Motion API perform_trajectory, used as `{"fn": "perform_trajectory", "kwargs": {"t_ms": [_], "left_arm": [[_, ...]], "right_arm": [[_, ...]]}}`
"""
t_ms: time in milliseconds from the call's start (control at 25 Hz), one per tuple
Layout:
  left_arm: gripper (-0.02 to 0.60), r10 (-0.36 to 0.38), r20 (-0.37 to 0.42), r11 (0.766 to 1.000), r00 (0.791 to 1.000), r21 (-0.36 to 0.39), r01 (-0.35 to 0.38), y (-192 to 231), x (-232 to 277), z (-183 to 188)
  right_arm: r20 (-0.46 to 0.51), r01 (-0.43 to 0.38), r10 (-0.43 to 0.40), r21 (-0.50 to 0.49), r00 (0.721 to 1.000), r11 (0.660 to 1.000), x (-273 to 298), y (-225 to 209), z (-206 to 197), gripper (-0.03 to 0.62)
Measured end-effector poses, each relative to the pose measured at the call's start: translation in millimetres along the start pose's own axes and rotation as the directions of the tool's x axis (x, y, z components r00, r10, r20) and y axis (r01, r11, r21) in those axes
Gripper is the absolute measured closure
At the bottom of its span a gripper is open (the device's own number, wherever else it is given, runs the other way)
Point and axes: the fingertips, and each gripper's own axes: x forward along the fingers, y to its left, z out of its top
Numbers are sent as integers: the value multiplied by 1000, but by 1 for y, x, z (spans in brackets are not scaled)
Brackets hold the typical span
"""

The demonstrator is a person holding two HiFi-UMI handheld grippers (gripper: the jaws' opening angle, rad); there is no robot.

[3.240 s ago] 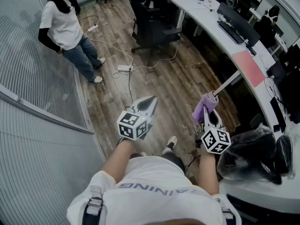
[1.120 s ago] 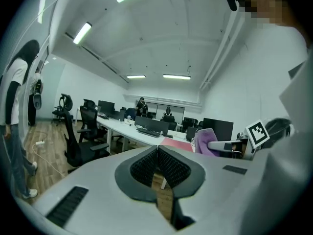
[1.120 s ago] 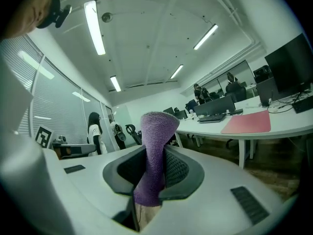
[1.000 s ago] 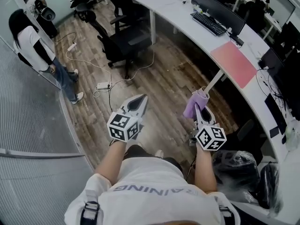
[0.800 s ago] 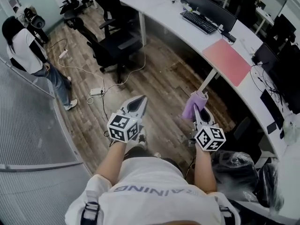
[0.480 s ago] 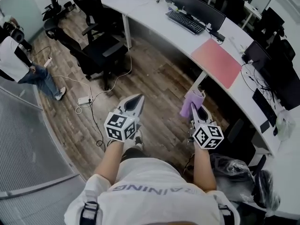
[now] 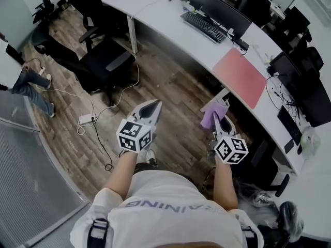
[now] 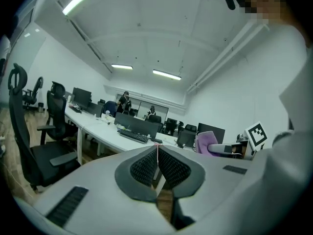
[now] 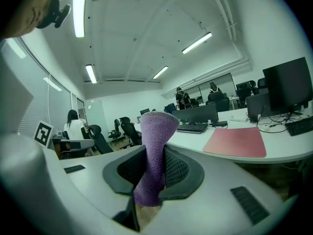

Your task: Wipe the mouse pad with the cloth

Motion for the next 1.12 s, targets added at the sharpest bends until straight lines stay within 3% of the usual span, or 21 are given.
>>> {"fn": "perform_trajectory", "kwargs": {"t_ms": [280, 560, 840, 1120], "left_arm": [[548, -53, -6, 999, 999, -6, 53, 48, 33, 21], [548, -106, -35, 994, 994, 2, 106, 56, 82, 23], [548, -119, -53, 991, 991, 53, 122, 46, 149, 36], [548, -126, -59, 985, 990, 109, 132, 5, 239, 62]], "right_arm": [[11, 68, -68, 1, 998, 998, 44, 1, 14, 496], [23, 114, -115, 20, 993, 993, 69, -27, 22, 496], [59, 123, -127, 61, 990, 991, 96, -88, 39, 496], [80, 117, -126, 102, 989, 988, 115, -178, 70, 496]]}}
